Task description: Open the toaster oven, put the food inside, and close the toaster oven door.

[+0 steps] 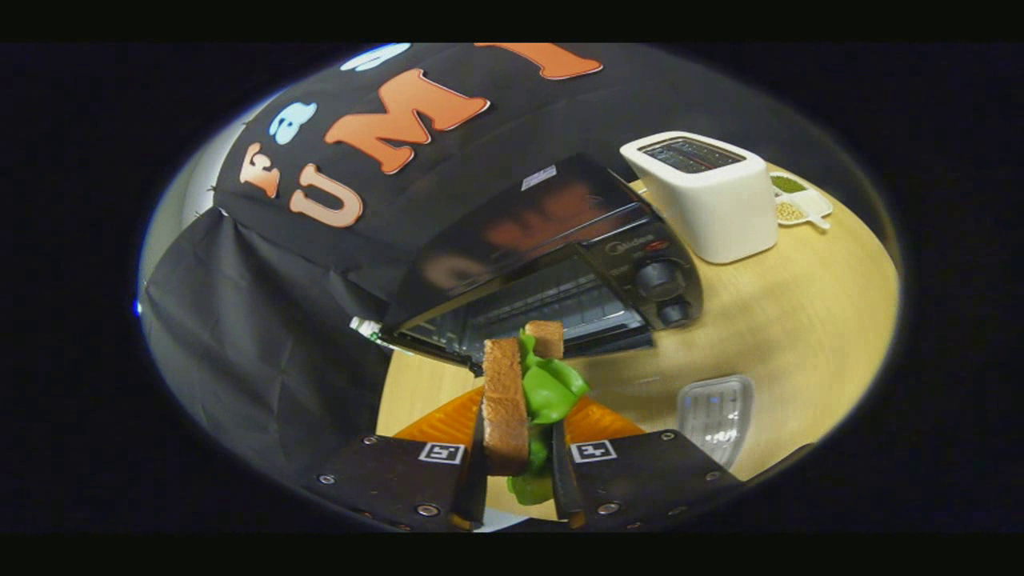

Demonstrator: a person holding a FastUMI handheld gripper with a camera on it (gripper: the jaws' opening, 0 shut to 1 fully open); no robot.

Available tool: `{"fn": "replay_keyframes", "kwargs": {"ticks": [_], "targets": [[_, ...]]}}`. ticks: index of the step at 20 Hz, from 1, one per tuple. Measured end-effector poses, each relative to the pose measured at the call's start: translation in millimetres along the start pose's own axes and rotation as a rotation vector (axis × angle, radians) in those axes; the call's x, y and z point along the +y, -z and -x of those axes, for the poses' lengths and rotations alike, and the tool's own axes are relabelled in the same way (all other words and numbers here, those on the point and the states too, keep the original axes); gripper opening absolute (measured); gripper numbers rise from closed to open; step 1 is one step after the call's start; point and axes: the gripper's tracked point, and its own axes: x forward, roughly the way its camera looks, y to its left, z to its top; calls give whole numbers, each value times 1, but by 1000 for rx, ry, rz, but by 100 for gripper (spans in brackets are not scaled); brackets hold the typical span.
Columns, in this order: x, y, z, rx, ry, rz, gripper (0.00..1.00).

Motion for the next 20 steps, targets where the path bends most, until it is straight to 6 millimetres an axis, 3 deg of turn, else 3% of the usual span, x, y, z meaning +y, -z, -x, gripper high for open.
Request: {"fn": "replay_keyframes", "kwargs": {"ticks": [8, 15, 20], "targets": [[20, 4, -64, -69, -63, -137, 33], [19, -22, -109, -194, -59, -186, 34], [17, -36, -128, -264, -50, -224, 34]]}}
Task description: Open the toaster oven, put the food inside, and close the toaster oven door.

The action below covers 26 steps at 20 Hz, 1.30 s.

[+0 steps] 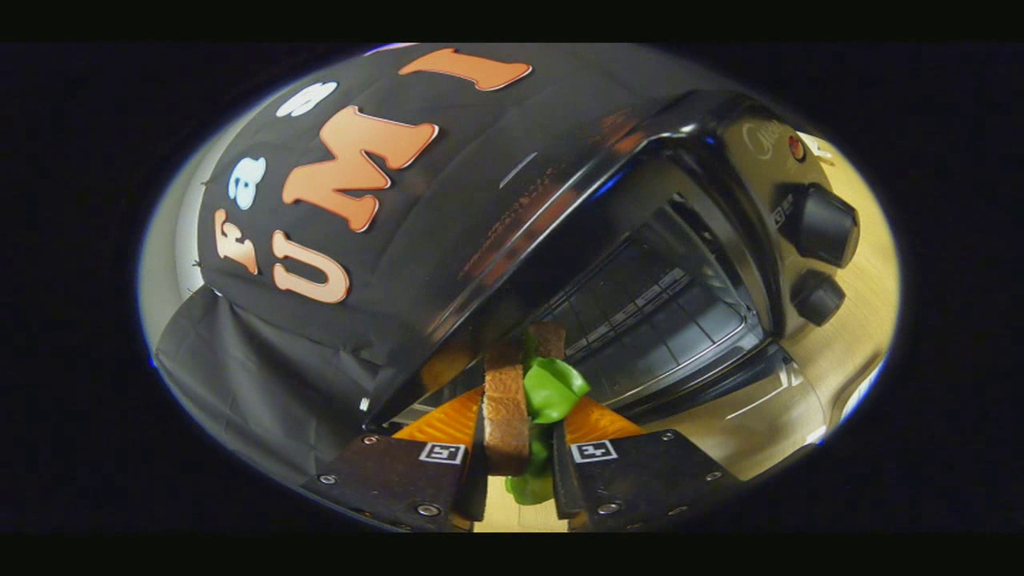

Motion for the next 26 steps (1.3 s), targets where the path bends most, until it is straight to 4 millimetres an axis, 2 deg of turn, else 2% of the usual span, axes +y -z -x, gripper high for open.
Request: {"fn": "replay_keyframes", "kwargs": {"ticks": [3, 7, 9, 11, 12, 13, 15, 16, 18, 23, 26], "targets": [[-5, -4, -5, -57, 36, 47, 34], [-13, -14, -15, -131, 97, 130, 42], [-21, -20, -16, -174, 147, 199, 49], [-31, -26, -15, -194, 206, 263, 61], [-31, -29, -17, -201, 219, 285, 71], [-33, -33, -15, -196, 242, 309, 75], [-41, -36, -8, -176, 289, 362, 87], [-42, -34, -2, -167, 305, 384, 97], [-49, -36, 16, -163, 344, 438, 99], [-47, -46, 50, -132, 344, 512, 99], [-45, -36, 70, -72, 318, 508, 99]]}}
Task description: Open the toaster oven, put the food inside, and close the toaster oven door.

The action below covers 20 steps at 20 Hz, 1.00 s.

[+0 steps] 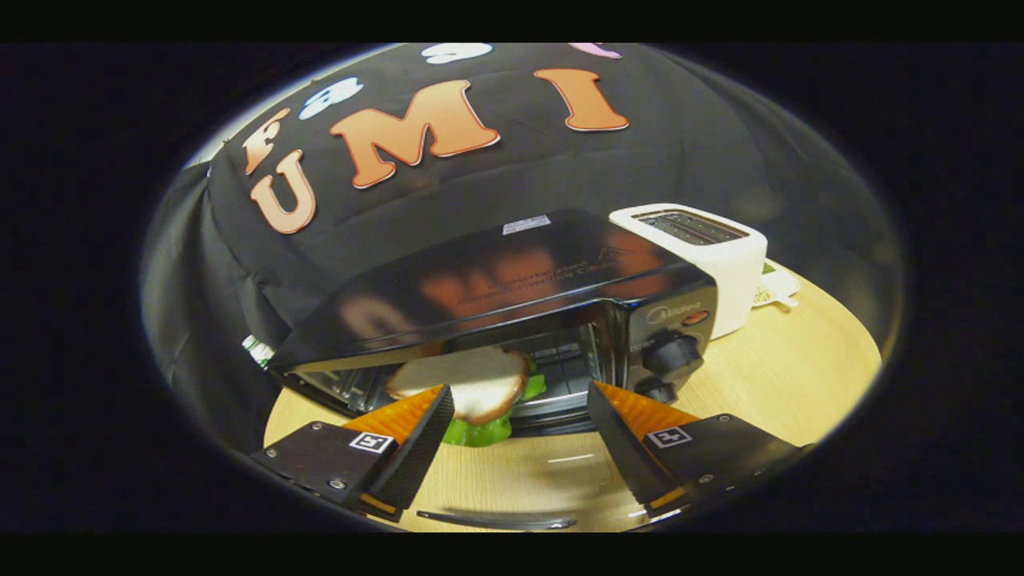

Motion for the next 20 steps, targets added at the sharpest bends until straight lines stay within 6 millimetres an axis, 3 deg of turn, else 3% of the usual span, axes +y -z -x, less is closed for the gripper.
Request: {"fn": "replay_keyframes", "kwargs": {"ticks": [8, 13, 20], "targets": [[9, 40, 75, 84, -119, 112, 97], [14, 96, 110, 213, -165, 184, 97], [22, 167, 143, 407, -205, 259, 96]]}}
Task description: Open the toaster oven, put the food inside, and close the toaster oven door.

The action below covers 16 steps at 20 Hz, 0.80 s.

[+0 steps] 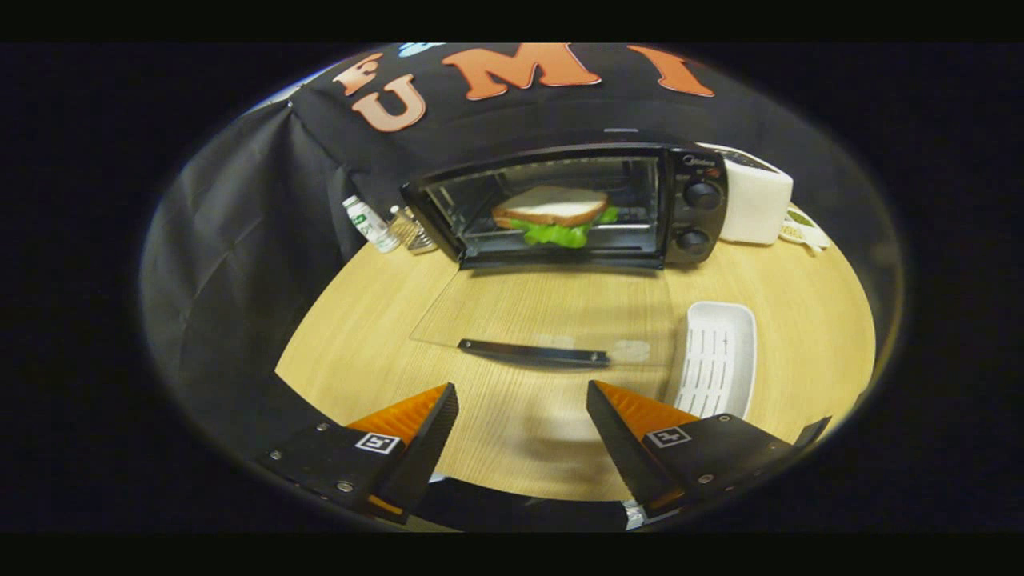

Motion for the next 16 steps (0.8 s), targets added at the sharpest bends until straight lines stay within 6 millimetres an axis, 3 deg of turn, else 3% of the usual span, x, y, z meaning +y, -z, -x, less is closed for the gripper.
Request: {"fn": "replay_keyframes", "kwargs": {"ticks": [4, 10, 16], "targets": [[15, 27, -23, 109, -26, -7, 94], [13, 28, -56, 168, 14, -18, 95], [3, 9, -75, 132, 54, -65, 95]]}}
